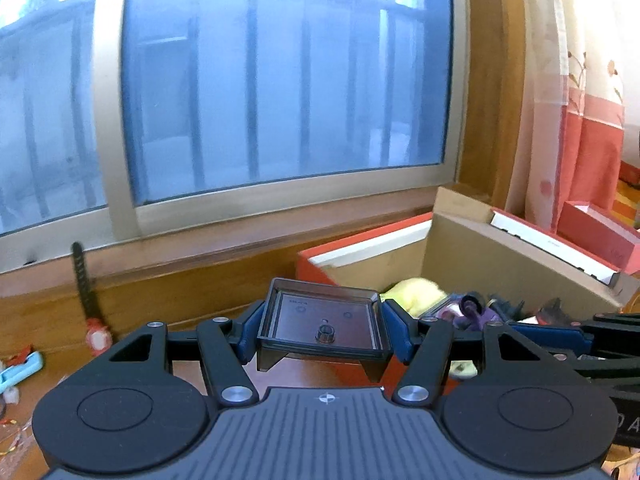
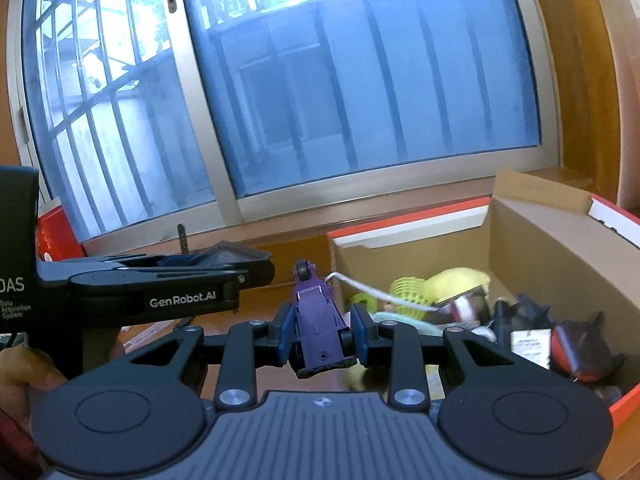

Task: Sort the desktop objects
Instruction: 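Carry the toy robot and black holder in both tools toward the cardboard box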

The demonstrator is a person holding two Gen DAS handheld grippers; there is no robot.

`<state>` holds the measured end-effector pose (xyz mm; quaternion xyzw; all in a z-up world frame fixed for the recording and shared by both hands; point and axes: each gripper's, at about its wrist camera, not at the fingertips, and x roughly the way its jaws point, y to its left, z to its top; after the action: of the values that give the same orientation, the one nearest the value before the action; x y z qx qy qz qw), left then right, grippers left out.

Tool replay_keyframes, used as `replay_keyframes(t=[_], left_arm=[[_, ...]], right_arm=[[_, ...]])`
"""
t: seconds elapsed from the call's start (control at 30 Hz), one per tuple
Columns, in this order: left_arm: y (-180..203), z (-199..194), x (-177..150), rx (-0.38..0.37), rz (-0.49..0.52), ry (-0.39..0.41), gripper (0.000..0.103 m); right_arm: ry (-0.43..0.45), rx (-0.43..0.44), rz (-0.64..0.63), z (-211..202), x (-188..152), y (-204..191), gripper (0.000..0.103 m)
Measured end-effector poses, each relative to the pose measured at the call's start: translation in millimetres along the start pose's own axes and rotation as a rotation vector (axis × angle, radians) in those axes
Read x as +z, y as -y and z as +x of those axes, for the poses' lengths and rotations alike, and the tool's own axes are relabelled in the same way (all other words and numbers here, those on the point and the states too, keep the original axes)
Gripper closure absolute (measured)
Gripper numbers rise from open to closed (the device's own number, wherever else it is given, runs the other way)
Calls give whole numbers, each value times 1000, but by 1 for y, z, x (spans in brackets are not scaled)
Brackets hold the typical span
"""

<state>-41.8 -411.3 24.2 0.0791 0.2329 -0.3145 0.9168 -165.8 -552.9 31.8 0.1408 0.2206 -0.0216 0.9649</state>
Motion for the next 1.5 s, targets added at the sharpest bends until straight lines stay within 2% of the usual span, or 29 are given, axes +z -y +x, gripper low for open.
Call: replay_keyframes(t=[0.4,0.8,1.5], left_arm=[[49,44,19,-18,27,-3,42],[76,80,31,-42,35,-35,42],[109,111,27,-95,67,-96,42]], right_arm=[[16,-31,22,3,15,57,71],[21,-87,69,14,22,104,71],[-6,-188,118,16,13,146,71]])
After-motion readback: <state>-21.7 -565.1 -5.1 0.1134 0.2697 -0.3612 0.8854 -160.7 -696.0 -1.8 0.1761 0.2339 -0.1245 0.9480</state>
